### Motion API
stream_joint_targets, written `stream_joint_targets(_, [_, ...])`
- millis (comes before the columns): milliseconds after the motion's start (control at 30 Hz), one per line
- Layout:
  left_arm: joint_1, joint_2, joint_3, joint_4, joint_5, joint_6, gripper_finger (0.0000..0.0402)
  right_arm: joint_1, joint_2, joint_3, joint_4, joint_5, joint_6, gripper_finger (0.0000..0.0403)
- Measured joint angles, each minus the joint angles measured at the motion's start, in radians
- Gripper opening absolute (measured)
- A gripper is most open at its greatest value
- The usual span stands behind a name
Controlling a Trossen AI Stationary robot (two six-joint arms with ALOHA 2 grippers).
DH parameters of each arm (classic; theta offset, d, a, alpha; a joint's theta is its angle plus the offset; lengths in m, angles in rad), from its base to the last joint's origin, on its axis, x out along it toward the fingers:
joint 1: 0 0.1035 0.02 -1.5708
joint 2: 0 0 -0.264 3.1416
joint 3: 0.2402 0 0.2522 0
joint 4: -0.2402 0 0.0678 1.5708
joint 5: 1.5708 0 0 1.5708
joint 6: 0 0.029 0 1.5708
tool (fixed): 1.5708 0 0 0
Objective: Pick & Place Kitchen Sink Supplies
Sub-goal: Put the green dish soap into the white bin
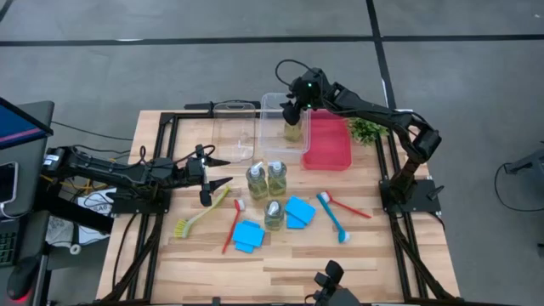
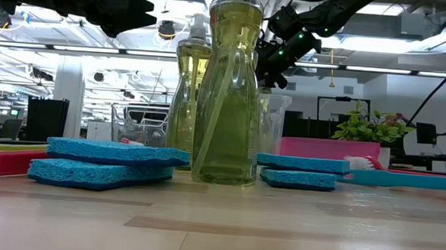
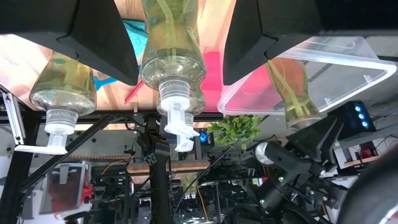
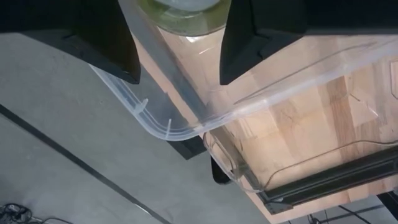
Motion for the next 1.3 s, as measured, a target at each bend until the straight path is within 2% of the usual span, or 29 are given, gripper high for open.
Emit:
stream_joint_targets(400, [0.0,0.0,0.0,0.0,0.0,0.0,0.0237,0.001,-0.002,0.0,-0.034,0.0,-0.057,0.0245])
stream_joint_targets(1033, [0.0,0.0,0.0,0.0,0.0,0.0,0.0237,0.02,-0.006,0.0,-0.079,-0.001,-0.102,0.0246])
stream_joint_targets(1300, [0.0,0.0,0.0,0.0,0.0,0.0,0.0237,0.019,-0.054,-0.002,-0.121,-0.002,-0.12,0.0246])
